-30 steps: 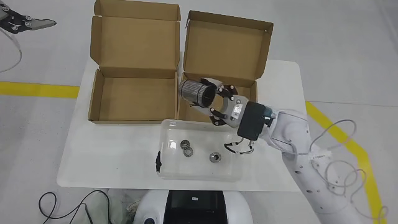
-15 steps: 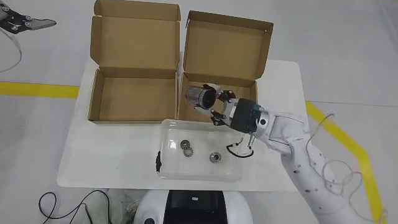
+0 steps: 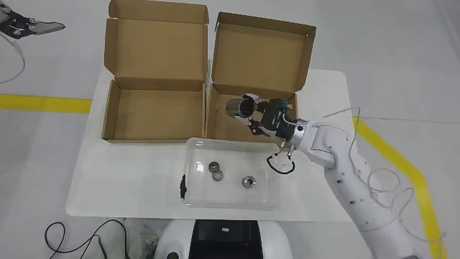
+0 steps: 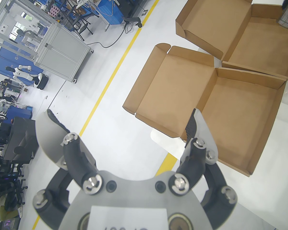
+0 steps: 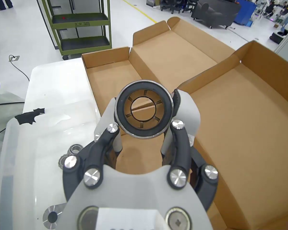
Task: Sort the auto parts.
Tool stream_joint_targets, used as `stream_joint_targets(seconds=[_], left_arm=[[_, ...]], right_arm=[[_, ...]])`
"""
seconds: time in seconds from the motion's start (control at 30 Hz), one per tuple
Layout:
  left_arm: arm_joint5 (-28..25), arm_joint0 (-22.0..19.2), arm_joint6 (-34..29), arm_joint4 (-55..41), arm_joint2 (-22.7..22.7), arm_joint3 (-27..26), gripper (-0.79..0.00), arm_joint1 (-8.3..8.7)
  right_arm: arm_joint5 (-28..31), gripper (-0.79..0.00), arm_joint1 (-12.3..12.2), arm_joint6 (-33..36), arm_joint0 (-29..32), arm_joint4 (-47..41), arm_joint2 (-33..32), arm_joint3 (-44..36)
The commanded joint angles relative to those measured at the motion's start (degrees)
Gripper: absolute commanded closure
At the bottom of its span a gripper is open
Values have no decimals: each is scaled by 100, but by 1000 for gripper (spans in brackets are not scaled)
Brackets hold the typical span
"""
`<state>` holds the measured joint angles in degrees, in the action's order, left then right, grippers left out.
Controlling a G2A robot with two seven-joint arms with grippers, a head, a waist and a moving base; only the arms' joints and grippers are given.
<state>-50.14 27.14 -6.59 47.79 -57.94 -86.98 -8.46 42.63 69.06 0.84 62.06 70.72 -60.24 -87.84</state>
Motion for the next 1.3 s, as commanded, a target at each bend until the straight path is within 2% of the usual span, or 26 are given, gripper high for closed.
stream_joint_targets(seconds=[0.0, 0.37, 0.6, 0.77, 1.0, 1.23, 1.27], left_arm=[[0, 0, 0, 0, 0, 0, -785, 0], [0, 0, 0, 0, 0, 0, -785, 0], [0, 0, 0, 0, 0, 0, -785, 0], [0, 0, 0, 0, 0, 0, -785, 0], [0, 0, 0, 0, 0, 0, -785, 0], [0, 0, 0, 0, 0, 0, -785, 0], [0, 0, 0, 0, 0, 0, -785, 0]], right_arm=[[7, 0, 15, 198, -91, -85, 55, 139], [-114, 0, 226, 1270, -925, -684, 639, 1230], [-65, 0, 464, 1928, -1551, -1141, 1224, 1896], [-234, 0, 659, 2244, -1877, -1283, 1645, 2284], [-584, 0, 861, 2490, -2103, -1300, 1999, 2539], [-873, 0, 937, 2660, -2126, -1160, 2108, 2609], [-918, -22, 944, 2721, -2127, -1133, 2120, 2600]])
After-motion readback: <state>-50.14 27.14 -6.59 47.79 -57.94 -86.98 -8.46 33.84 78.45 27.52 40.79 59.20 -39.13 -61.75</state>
